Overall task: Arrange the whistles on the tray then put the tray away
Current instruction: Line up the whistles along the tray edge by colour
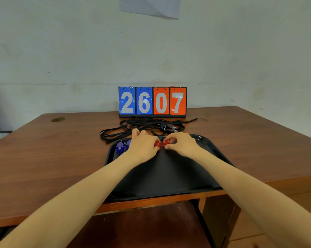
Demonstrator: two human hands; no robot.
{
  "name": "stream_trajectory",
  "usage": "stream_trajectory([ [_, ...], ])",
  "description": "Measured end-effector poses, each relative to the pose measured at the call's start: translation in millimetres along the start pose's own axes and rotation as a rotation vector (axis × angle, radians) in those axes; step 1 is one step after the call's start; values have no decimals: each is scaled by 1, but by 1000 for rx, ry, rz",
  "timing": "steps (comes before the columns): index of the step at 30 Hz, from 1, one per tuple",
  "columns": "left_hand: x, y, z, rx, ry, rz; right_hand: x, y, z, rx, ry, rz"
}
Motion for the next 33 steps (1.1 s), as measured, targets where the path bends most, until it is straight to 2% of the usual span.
stream_trajectory([
  [6, -2, 1, 1, 3, -2, -14, -1, 2, 1, -67, 5, 10],
  [16, 1, -1, 2, -23, -7, -33, -2, 4, 5, -39, 5, -21],
  [23, 37, 16, -20, -142, 83, 33, 19, 51, 24, 7, -40, 100],
  [28, 93, -6, -24, -208, 58, -107, 57, 48, 27, -82, -25, 31],
  [33, 127, -44, -9, -142, -12, -276, 86, 30, 34, -186, -29, -82],
])
Point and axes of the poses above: each hand's wrist, its own x-axis towards the middle knuckle, its own y-axis out of the back of the hand, z = x × y, the point moved 8 cm from there along x, towards the middle knuckle, and after that the axes turned 11 degrees about x, right-handed, at the moved point
